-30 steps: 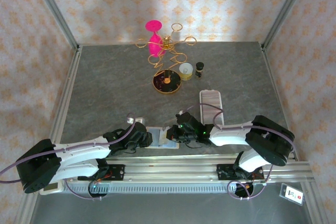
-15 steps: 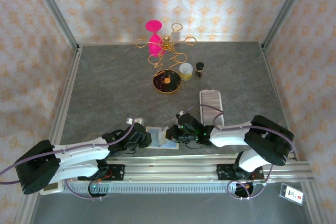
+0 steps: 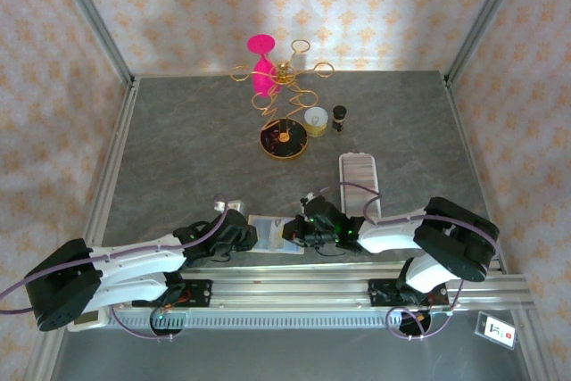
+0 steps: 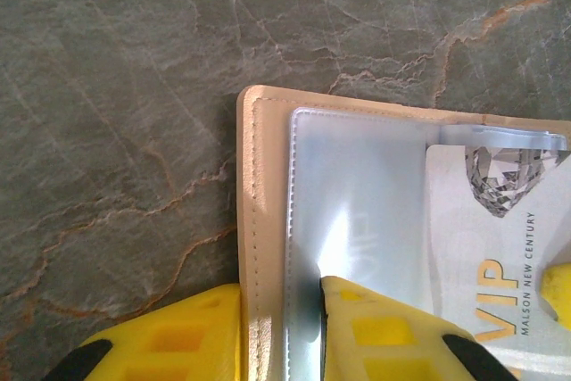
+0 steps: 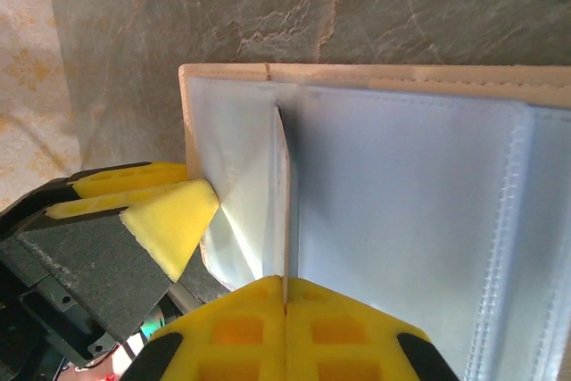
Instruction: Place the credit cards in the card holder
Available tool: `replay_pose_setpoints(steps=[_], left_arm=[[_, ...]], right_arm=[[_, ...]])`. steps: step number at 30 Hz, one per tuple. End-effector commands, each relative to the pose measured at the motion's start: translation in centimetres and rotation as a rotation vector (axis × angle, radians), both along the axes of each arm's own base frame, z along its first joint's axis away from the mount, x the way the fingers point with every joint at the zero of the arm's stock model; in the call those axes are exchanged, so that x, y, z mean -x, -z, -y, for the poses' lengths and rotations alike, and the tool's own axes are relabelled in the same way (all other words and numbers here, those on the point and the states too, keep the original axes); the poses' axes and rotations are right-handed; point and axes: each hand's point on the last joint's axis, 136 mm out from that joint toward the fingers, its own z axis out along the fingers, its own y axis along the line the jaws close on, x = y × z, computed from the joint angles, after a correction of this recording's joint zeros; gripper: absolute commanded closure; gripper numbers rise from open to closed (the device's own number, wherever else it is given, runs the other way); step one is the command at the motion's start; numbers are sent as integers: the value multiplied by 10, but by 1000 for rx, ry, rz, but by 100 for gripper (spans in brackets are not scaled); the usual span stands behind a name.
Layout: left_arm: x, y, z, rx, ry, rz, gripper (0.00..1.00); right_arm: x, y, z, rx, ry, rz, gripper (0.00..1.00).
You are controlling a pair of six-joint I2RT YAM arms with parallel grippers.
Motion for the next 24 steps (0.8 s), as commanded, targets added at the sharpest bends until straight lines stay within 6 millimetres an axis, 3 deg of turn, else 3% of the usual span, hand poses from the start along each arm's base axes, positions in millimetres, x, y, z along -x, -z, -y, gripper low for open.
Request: replay_pose_setpoints(steps=[1,15,20,24], left_arm=[[14,20,-9,-41,12,-65,76],[16,20,-13,-33,1,-63,77],[16,21,-13,-32,-2,-64,77],[18,21,-14,-29,-3,-64,77]], right_arm=[[2,8,-1,21,-5,-12,100],[-2,7,-12,6,-16,-6,100],[-4,5,-17,6,-32,13,93],[-7,11,-9,90,-27,27,81]])
